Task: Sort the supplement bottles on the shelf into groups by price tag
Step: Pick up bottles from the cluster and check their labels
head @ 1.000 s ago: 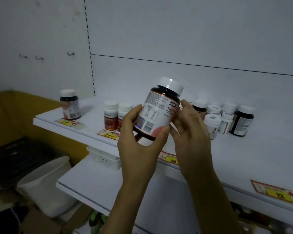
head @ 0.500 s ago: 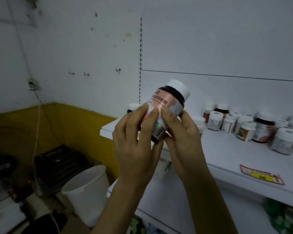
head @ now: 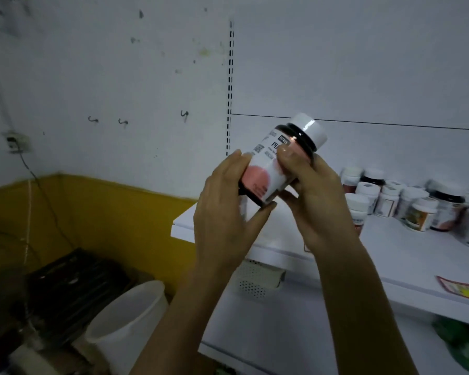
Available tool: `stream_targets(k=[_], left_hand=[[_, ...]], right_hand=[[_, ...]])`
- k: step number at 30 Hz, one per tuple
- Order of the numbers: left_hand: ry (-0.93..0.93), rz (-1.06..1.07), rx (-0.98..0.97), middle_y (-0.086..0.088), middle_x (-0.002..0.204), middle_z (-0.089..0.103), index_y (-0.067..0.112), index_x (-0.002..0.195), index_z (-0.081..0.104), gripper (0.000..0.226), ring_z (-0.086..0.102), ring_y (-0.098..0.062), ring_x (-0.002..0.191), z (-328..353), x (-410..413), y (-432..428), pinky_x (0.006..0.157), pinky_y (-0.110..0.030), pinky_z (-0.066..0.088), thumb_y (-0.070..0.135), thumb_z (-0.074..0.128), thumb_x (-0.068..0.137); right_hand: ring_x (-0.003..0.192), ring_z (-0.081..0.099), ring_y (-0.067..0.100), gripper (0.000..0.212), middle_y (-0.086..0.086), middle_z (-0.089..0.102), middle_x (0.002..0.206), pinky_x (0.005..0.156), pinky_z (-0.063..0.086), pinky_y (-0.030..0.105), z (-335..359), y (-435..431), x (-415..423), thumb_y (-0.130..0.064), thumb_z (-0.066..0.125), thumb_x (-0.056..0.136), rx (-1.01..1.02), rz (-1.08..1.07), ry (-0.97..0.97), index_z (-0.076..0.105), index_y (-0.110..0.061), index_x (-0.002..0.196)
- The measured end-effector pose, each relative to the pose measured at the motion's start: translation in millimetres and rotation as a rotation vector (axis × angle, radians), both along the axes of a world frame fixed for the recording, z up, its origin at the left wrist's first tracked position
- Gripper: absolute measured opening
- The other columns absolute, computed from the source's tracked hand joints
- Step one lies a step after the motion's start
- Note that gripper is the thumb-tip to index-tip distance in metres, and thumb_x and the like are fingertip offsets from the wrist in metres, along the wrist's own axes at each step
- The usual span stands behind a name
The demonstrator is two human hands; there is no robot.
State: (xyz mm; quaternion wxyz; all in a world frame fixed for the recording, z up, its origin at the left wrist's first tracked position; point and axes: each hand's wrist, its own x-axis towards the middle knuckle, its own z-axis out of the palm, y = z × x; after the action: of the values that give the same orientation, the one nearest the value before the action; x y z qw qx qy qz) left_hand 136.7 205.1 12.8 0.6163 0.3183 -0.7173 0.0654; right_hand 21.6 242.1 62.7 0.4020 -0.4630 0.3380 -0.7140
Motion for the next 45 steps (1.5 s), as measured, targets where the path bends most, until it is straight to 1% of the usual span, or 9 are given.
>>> stream_targets(k=[4,10,15,19,24,30,33,38,45], left_hand=[[0.103,-0.134,0.237,0.006,0.147,0.033,0.029,0.143,0.021,0.085,0.037,-0.01,0.132,5,7,-43,0.099,-0.012,0.032,0.062,0.056,0.073],[0.123,-0.15,0.586,0.005,0.146,0.037,0.03,0.144,0.02,0.09,0.041,-0.011,0.126,-19,28,-109,0.103,-0.036,0.04,0.054,0.067,0.07],[0.022,-0.223,0.765,0.002,0.146,0.039,0.027,0.143,0.023,0.092,0.04,-0.016,0.13,-47,18,-147,0.102,-0.035,0.037,0.033,0.078,0.07],[-0.018,-0.329,0.766,0.006,0.128,0.05,0.021,0.133,0.037,0.082,0.049,-0.012,0.113,-56,7,-168,0.092,-0.026,0.043,0.026,0.082,0.064],[-0.021,-0.427,0.751,0.001,0.127,0.054,0.024,0.128,0.041,0.08,0.052,-0.019,0.118,-69,9,-191,0.097,-0.044,0.048,0.027,0.084,0.061],[-0.085,-0.553,0.725,0.001,0.141,0.044,0.021,0.144,0.02,0.104,0.043,-0.017,0.13,-78,18,-197,0.106,-0.039,0.041,0.017,0.084,0.062],[-0.109,-0.546,0.769,-0.003,0.144,0.043,0.023,0.148,0.01,0.111,0.042,-0.022,0.132,-81,20,-197,0.106,-0.046,0.04,0.023,0.083,0.064],[-0.12,-0.571,0.75,0.001,0.14,0.047,0.024,0.143,0.025,0.099,0.047,-0.02,0.127,-87,23,-202,0.103,-0.046,0.043,0.033,0.082,0.063],[-0.115,-0.573,0.695,0.002,0.139,0.047,0.024,0.141,0.026,0.095,0.046,-0.02,0.127,-96,19,-210,0.103,-0.046,0.043,0.032,0.082,0.065]], right_hand=[[0.104,0.064,0.012,0.046,-0.002,0.066,0.113,0.089,0.054,0.034,11,-41,-18,-0.017,0.069,0.08,-0.054,-0.23,0.049,0.054,-0.018,0.123],[0.108,0.055,0.012,0.061,-0.002,0.055,0.125,0.086,0.049,0.028,-12,-105,-29,-0.009,0.07,0.079,0.034,-0.412,0.132,0.04,-0.021,0.131],[0.098,0.057,0.008,0.059,-0.003,0.054,0.117,0.075,0.048,0.023,-53,-144,-37,-0.005,0.069,0.08,0.158,-0.37,0.216,0.041,-0.019,0.13],[0.094,0.057,0.003,0.054,-0.006,0.056,0.112,0.064,0.052,0.014,-86,-152,-42,-0.001,0.068,0.079,0.16,-0.342,0.345,0.045,-0.019,0.125],[0.112,0.057,0.013,0.061,-0.002,0.059,0.121,0.089,0.054,0.027,-115,-151,-38,0.001,0.069,0.078,0.181,-0.354,0.42,0.046,-0.023,0.129],[0.101,0.053,0.006,0.093,-0.012,0.048,0.116,0.08,0.047,0.016,-120,-145,-15,-0.014,0.081,0.07,0.347,-0.541,0.565,0.026,-0.026,0.144],[0.099,0.055,0.011,0.087,-0.007,0.051,0.114,0.081,0.048,0.022,-118,-144,-3,-0.014,0.08,0.069,0.39,-0.65,0.588,0.029,-0.022,0.139],[0.098,0.06,0.009,0.077,-0.008,0.058,0.113,0.074,0.047,0.013,-121,-141,7,-0.013,0.079,0.069,0.41,-0.647,0.617,0.038,-0.023,0.134],[0.104,0.063,0.012,0.072,0.0,0.062,0.119,0.091,0.053,0.035,-126,-136,1,-0.013,0.078,0.073,0.419,-0.6,0.605,0.04,-0.022,0.133]])
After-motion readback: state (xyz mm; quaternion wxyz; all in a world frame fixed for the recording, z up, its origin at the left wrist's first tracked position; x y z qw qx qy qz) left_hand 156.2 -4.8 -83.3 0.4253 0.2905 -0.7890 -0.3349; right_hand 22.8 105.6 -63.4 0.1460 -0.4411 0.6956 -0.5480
